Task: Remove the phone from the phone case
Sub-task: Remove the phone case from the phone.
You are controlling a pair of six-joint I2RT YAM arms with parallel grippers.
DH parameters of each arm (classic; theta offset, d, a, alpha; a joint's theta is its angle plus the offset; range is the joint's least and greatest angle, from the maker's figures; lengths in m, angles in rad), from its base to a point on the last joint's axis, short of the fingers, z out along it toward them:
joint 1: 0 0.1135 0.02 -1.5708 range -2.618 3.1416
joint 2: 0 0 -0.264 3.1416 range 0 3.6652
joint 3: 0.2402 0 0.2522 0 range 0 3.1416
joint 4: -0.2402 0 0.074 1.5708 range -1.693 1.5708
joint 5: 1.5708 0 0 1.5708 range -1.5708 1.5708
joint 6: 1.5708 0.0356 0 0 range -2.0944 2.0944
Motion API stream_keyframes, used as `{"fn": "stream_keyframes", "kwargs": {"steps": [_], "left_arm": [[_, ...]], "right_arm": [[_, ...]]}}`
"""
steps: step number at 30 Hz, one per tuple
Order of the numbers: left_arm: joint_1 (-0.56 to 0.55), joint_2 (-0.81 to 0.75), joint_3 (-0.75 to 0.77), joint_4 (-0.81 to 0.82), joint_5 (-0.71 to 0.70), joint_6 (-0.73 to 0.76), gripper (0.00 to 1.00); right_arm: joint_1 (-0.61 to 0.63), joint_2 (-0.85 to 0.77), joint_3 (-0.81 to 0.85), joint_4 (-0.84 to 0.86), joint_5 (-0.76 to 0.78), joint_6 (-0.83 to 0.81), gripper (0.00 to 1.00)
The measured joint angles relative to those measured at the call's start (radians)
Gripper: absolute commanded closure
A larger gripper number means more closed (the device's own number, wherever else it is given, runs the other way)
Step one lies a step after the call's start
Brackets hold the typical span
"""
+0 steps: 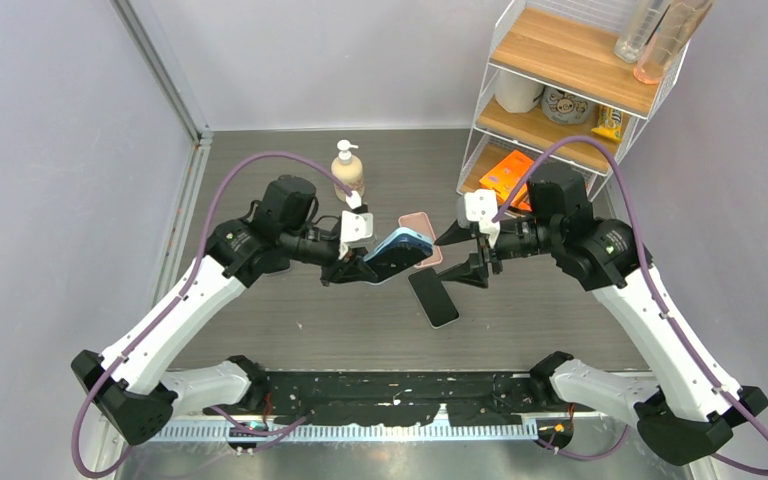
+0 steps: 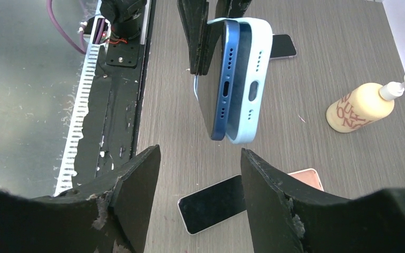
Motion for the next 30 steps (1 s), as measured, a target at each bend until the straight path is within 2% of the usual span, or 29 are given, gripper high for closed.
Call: {"fn": "stream_keyframes", "kwargs": {"steps": [20,30], "left_arm": [[0.003,0.0,-0.024,0.04,-0.011,-0.029,1.0],[0.002,0.018,-0.025,0.051,-0.011,-0.043,1.0]], "right_arm": [[-0.001,0.025,0.012,-0.011,-0.039,0.035,0.37],[-0.001,0.069,0.013,0.039,-0.079,0.102,0.41]]}}
